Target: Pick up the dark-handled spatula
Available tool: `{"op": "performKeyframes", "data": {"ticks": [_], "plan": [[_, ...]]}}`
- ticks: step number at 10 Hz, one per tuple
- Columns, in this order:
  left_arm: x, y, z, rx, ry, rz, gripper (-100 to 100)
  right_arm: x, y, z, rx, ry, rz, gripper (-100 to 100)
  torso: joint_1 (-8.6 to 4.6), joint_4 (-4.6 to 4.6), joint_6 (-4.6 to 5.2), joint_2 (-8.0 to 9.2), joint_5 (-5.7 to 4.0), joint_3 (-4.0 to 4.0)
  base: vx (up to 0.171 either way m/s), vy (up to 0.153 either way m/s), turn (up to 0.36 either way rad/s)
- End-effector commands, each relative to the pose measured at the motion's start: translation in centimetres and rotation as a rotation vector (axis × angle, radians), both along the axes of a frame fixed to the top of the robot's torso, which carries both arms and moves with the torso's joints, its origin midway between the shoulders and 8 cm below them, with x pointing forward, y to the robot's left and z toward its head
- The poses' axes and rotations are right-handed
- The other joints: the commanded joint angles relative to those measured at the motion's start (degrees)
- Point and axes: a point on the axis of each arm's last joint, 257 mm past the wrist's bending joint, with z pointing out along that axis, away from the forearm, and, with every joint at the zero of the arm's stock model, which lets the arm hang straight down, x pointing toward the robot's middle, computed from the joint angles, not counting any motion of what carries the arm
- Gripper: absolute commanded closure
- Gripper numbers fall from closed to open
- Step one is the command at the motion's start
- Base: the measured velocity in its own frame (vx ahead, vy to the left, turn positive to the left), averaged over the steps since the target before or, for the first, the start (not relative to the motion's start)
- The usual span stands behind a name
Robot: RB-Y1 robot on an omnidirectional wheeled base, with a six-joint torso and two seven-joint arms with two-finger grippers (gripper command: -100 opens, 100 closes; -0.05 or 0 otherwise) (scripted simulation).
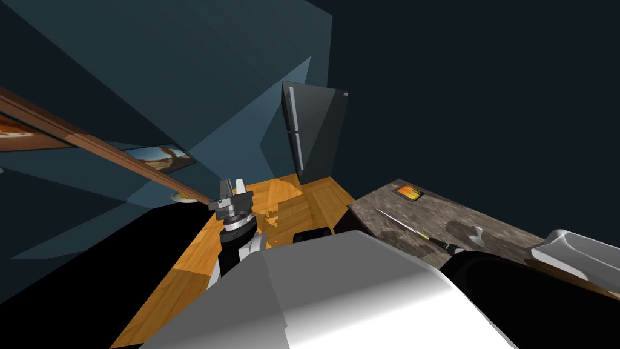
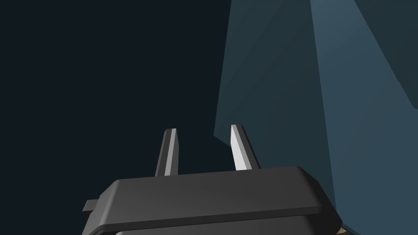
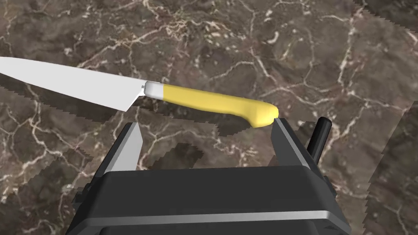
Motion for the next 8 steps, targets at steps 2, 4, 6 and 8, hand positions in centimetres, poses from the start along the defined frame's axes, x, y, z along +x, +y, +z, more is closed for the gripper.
{"op": "performKeyframes", "data": {"ticks": [2,4,6,8], "plan": [[0.0,0.0,0.0,0.0,0.0,0.0,0,2.2,-2.8,1.7,-0.014,-0.048,-0.013,-100,0.23,0.0,0.07,-0.04,0.03,-0.02,0.016,0.09,-0.217],[0.0,0.0,0.0,0.0,0.0,0.0,0,2.9,-2.7,1.2,-0.012,-0.031,0.018,-100,0.28,-0.01,-0.02,-0.06,0.07,-0.03,0.006,0.031,0.023],[0.0,0.0,0.0,0.0,0.0,0.0,0,2.4,-2.8,0.8,-0.037,0.015,0.048,-100,-0.01,-0.01,0.0,-0.02,0.0,-0.02,0.0,-0.015,0.0],[0.0,0.0,0.0,0.0,0.0,0.0,0,3.4,-4.3,1.9,-0.035,-0.008,0.027,-100,0.0,0.0,0.0,0.0,0.0,0.0,0.009,0.033,-0.141]]}}
